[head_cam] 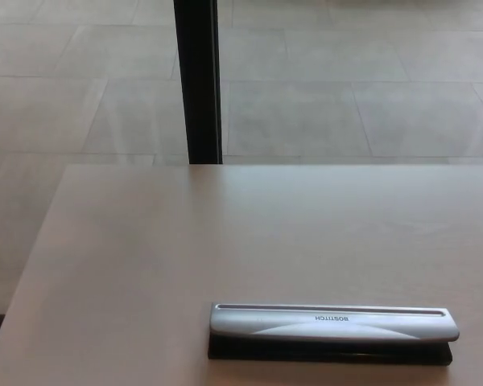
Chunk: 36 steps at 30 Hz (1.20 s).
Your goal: A hole pucnch is kept on the middle on the desk infront of the robot and the robot uses both its hands as fists to press on it and use it
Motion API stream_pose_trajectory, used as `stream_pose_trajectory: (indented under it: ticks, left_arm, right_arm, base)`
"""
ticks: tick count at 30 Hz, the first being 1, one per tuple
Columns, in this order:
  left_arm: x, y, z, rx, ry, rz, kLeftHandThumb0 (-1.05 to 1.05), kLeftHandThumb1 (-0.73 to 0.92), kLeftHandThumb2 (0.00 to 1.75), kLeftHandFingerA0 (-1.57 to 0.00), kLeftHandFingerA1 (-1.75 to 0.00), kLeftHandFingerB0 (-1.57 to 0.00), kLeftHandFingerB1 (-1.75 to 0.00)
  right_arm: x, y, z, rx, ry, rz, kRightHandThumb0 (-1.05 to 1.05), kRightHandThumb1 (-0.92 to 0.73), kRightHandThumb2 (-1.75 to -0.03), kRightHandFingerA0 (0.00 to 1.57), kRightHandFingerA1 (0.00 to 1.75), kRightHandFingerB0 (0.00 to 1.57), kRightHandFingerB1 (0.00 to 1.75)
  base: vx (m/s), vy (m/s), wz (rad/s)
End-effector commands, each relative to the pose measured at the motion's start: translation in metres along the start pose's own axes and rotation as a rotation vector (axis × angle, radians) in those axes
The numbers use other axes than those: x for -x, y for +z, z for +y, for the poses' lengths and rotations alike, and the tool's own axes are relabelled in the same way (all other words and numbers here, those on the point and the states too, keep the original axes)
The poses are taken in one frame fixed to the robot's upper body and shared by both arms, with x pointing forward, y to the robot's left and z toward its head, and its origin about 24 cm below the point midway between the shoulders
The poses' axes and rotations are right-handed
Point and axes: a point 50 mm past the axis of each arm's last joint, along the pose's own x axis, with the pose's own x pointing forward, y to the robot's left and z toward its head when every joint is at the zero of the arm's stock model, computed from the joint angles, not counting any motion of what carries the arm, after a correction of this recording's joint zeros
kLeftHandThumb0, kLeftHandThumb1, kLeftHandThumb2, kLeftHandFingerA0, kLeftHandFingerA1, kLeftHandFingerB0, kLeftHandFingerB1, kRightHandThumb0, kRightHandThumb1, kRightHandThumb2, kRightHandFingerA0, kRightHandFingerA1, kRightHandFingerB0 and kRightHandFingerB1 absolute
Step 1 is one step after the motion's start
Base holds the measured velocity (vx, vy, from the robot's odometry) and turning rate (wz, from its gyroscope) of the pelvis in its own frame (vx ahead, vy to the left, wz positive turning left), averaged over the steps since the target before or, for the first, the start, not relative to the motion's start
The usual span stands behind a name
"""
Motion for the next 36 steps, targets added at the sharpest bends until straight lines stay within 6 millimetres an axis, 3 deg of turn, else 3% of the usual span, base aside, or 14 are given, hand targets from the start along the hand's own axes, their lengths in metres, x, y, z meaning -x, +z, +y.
stream_pose_trajectory:
  ticks: [1, 3, 4, 6, 7, 11, 16, 17, 18, 21, 24, 31, 34, 36]
  left_arm:
    - [-0.001, -0.005, 0.011, 0.150, 0.050, 0.058, -0.34, 0.44, 0.53, -1.06, -0.91, -0.69, -0.61]
    - [0.001, 0.007, 0.018, 0.276, 0.094, 0.017, -0.34, 0.34, 0.86, -0.85, -0.83, -0.56, -0.70]
    - [0.000, 0.018, 0.019, 0.317, 0.144, -0.028, -0.40, 0.59, 0.68, -1.04, -0.93, -0.71, -0.71]
    - [0.000, 0.031, 0.023, 0.351, 0.215, -0.079, -0.40, 0.59, 0.68, -1.04, -0.93, -0.71, -0.71]
    - [0.001, 0.058, 0.027, 0.561, 0.316, -0.255, -0.38, 0.51, 0.70, -1.10, -0.82, -0.84, -0.71]
    - [0.012, 0.143, 0.041, 0.630, 0.406, -0.503, -0.50, 0.62, 0.75, -0.98, -1.11, -0.83, -0.65]
    - [0.021, 0.177, 0.043, 0.730, 0.399, -0.627, -0.47, 0.63, 0.74, -0.96, -1.21, -0.85, -0.65]
    - [0.049, 0.232, 0.049, 0.816, 0.397, -0.759, -0.46, 0.64, 0.81, -0.94, -1.16, -0.88, -0.65]
    - [0.052, 0.237, 0.050, 0.827, 0.398, -0.772, -0.46, 0.64, 0.81, -0.94, -1.16, -0.88, -0.65]
    - [0.096, 0.301, 0.057, 0.968, 0.368, -0.952, -0.71, 0.47, 0.74, -1.16, -0.86, -1.10, -0.70]
    - [0.164, 0.357, 0.049, 1.021, 0.237, -1.186, -0.48, 0.49, 0.83, -1.18, -1.50, -1.02, -1.31]
    - [0.250, 0.393, 0.011, 1.092, -0.086, -1.452, -0.24, 0.78, 0.87, -0.95, -1.75, -0.63, -1.47]
    - [0.276, 0.391, -0.016, 1.084, -0.276, -1.592, -0.28, 0.81, 0.78, -0.84, -1.75, -0.58, -1.16]
    - [0.283, 0.390, -0.031, 1.015, -0.357, -1.633, -0.19, 0.73, 0.91, -0.79, -1.75, -0.60, -1.15]
  right_arm:
    - [-0.008, -0.001, -0.019, -0.284, -0.105, 0.164, -0.49, -0.66, -0.64, 0.63, 0.84, 0.50, 0.65]
    - [-0.023, 0.020, -0.037, -0.499, -0.221, 0.190, -0.50, -0.70, -0.63, 0.71, 1.32, 0.20, 0.59]
    - [-0.027, 0.035, -0.043, -0.540, -0.243, 0.153, -0.46, -0.72, -0.67, 0.65, 0.99, 0.21, 0.58]
    - [-0.030, 0.051, -0.049, -0.582, -0.264, 0.109, -0.46, -0.72, -0.67, 0.65, 0.99, 0.21, 0.58]
    - [-0.038, 0.077, -0.057, -0.692, -0.332, 0.017, -0.38, -0.62, -0.77, 1.04, 0.94, 0.45, 0.65]
    - [-0.035, 0.167, -0.064, -1.010, -0.341, -0.216, -0.29, -0.51, -1.05, 1.10, 1.12, 0.75, 0.82]
    - [-0.030, 0.197, -0.065, -1.117, -0.299, -0.324, -0.27, -0.59, -0.95, 1.09, 1.27, 0.81, 0.82]
    - [-0.016, 0.239, -0.061, -1.204, -0.291, -0.440, -0.22, -0.43, -1.16, 0.85, 1.31, 0.77, 0.75]
    - [-0.014, 0.244, -0.061, -1.216, -0.290, -0.452, -0.22, -0.43, -1.16, 0.85, 1.31, 0.77, 0.75]
    - [0.004, 0.288, -0.055, -1.223, -0.266, -0.554, -0.33, -0.40, -1.13, 1.13, 1.12, 0.98, 0.90]
    - [0.029, 0.331, -0.046, -1.231, -0.143, -0.713, -0.45, -0.39, -1.14, 1.36, 1.31, 1.03, 1.07]
    - [0.103, 0.387, -0.004, -1.124, 0.189, -1.000, -0.55, -0.40, -1.07, 1.48, 1.49, 1.10, 1.23]
    - [0.133, 0.392, 0.031, -0.979, 0.364, -1.122, -0.38, -0.54, -1.20, 1.29, 1.39, 0.92, 1.13]
    - [0.138, 0.388, 0.045, -0.924, 0.443, -1.145, -0.25, -0.53, -1.22, 1.06, 1.75, 0.83, 1.22]
  base:
    - [0.00, 0.000, 0.00]
    - [0.00, 0.000, 0.00]
    - [0.00, 0.000, 0.00]
    - [0.00, 0.000, 0.00]
    - [0.00, 0.000, 0.00]
    - [0.00, 0.000, 0.00]
    - [0.00, 0.000, 0.00]
    - [0.00, 0.000, 0.00]
    - [0.00, 0.000, 0.00]
    - [0.00, 0.000, 0.00]
    - [0.00, 0.000, 0.00]
    - [0.00, 0.000, 0.00]
    - [0.00, 0.000, 0.00]
    - [0.00, 0.000, 0.00]
